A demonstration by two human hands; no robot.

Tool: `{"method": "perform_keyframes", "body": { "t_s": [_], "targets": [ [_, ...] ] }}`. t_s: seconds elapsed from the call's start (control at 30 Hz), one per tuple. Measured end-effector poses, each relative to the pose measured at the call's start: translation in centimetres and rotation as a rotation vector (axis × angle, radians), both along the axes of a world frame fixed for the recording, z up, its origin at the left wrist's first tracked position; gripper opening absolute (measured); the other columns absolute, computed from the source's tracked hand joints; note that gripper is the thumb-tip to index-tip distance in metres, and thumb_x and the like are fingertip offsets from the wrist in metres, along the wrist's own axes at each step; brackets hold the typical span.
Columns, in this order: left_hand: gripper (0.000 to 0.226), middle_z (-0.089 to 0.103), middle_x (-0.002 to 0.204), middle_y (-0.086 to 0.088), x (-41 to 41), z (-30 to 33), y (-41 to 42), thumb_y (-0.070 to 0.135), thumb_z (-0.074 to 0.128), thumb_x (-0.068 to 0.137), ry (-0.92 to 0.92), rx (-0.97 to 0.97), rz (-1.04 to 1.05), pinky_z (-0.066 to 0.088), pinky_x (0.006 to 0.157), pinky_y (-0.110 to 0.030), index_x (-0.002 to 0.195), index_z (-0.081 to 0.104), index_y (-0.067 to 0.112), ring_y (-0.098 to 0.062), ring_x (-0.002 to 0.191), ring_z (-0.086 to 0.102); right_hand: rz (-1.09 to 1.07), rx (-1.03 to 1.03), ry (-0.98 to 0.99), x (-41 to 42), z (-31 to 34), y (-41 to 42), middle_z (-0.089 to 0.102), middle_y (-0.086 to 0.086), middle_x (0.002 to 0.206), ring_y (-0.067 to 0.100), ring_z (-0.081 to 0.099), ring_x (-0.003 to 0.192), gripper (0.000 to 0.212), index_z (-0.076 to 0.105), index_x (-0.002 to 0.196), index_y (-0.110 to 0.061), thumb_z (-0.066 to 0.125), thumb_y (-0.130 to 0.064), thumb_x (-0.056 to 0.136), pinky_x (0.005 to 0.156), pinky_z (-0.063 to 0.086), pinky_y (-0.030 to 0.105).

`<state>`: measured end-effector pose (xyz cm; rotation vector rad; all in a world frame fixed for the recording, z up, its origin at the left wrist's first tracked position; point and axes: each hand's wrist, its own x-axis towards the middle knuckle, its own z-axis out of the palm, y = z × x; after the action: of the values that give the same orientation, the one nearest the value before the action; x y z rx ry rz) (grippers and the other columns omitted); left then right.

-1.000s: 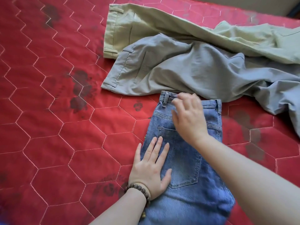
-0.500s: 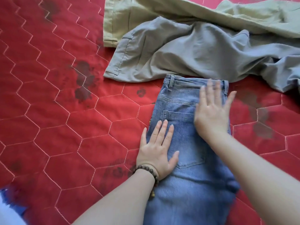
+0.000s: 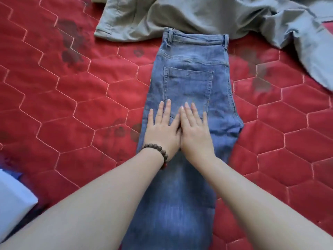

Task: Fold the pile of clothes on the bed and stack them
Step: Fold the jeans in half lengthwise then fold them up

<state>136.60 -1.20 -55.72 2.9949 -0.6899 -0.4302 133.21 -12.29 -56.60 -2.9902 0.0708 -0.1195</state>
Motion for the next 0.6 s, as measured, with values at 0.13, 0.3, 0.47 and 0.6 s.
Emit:
{"method": "perform_keyframes", "body": {
  "t_s": [0.13, 0.3, 0.47, 0.6],
  "targets": [
    [0.060, 0.017, 0.160, -0.013, -6.2, -1.0, 2.6, 0.041, 0.015, 0.095, -0.076, -0.093, -0.026, 0.005, 0.118, -0.047, 0.152, 0.025, 0.024, -0.033, 0.147, 0.015, -0.055, 0.003, 0.040, -6.7, -1.2, 2.2, 0.038, 0.013, 0.151, 0.026, 0.034, 0.141, 0.057, 0.040, 0.144, -0.003, 0.035, -0.023, 0.090, 0.116, 0.015, 0.050],
    [0.055, 0.026, 0.157, -0.012, -11.2, -1.9, 4.2, 0.040, 0.024, 0.098, -0.142, -0.124, -0.004, 0.011, 0.117, -0.048, 0.150, 0.029, 0.022, -0.032, 0.146, 0.019, -0.151, -0.053, 0.055, -10.9, -1.1, 3.7, 0.033, 0.013, 0.154, 0.026, 0.029, 0.144, 0.057, 0.038, 0.145, -0.005, 0.031, -0.030, 0.095, 0.115, 0.015, 0.055],
    [0.055, 0.026, 0.157, -0.012, -16.2, -2.1, 5.7, 0.038, 0.024, 0.098, -0.128, -0.125, 0.008, 0.011, 0.116, -0.048, 0.150, 0.030, 0.021, -0.031, 0.146, 0.016, -0.145, -0.052, 0.118, -15.7, -0.9, 5.3, 0.030, 0.008, 0.156, 0.025, 0.025, 0.145, 0.057, 0.036, 0.148, -0.011, 0.028, -0.032, 0.096, 0.114, 0.014, 0.059],
    [0.056, 0.020, 0.159, -0.011, -20.0, -1.5, 6.7, 0.039, 0.020, 0.097, -0.082, -0.081, -0.005, 0.006, 0.117, -0.047, 0.151, 0.021, 0.022, -0.030, 0.147, 0.014, -0.163, -0.035, 0.137, -19.8, -0.5, 6.2, 0.028, 0.007, 0.157, 0.024, 0.023, 0.146, 0.056, 0.033, 0.149, -0.016, 0.026, -0.034, 0.097, 0.114, 0.014, 0.059]
  ]
}}
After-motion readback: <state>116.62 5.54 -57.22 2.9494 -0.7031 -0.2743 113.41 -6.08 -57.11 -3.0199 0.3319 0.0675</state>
